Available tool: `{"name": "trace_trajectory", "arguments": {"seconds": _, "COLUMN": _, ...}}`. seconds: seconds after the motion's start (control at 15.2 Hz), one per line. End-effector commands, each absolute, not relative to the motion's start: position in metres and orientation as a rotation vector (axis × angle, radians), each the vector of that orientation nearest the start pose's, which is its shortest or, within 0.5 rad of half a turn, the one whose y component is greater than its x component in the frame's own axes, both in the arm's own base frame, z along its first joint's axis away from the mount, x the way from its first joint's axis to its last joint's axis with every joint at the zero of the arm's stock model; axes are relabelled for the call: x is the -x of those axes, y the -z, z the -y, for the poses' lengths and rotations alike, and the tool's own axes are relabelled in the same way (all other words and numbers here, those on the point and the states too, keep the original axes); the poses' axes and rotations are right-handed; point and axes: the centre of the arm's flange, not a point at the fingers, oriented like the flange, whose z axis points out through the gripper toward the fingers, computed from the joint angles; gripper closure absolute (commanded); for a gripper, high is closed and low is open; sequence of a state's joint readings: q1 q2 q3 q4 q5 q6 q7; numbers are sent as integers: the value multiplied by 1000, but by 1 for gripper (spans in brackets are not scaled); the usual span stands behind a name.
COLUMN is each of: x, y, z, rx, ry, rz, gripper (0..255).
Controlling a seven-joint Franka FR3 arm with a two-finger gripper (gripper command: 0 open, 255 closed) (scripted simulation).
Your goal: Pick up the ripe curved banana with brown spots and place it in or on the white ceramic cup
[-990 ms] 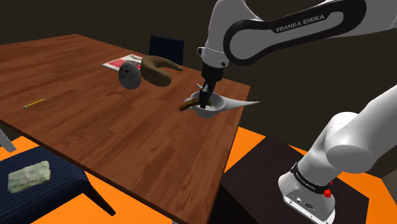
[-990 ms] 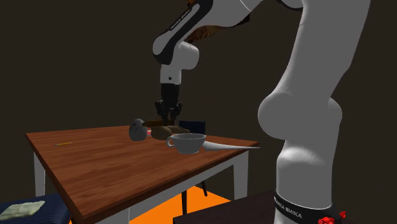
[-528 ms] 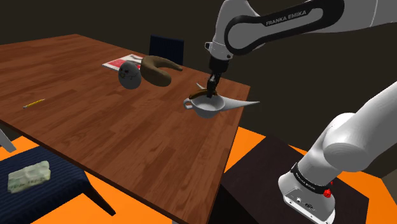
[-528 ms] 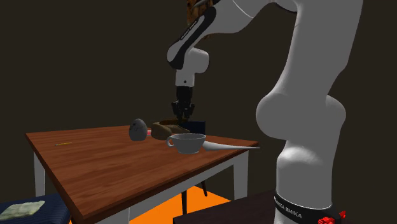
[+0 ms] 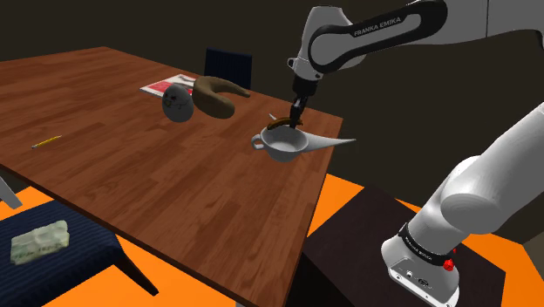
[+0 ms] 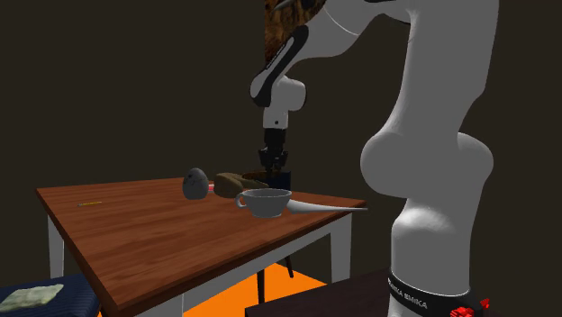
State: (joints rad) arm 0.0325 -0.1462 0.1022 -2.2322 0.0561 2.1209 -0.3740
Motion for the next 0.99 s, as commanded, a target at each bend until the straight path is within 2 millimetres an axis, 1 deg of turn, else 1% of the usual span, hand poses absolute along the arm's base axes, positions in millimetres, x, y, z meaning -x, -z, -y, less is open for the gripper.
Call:
{"name": "trace_trajectory", "arguments": {"seconds": 0.0, "x": -498, "y": -426, "z": -70, "rx": 3023, "ry": 60, "rz": 739, "gripper": 255}}
{"name": "trace_trajectory", "arguments": {"seconds": 0.53, "x": -498, "y": -384, "z": -70, "rx": 3023, "ry": 60, "rz": 739, "gripper": 255}}
{"name": "trace_trajectory", "arguments": {"seconds": 0.92, "x": -498, "y": -384, "z": -70, "rx": 3023, "ry": 60, "rz": 739, "gripper": 255}}
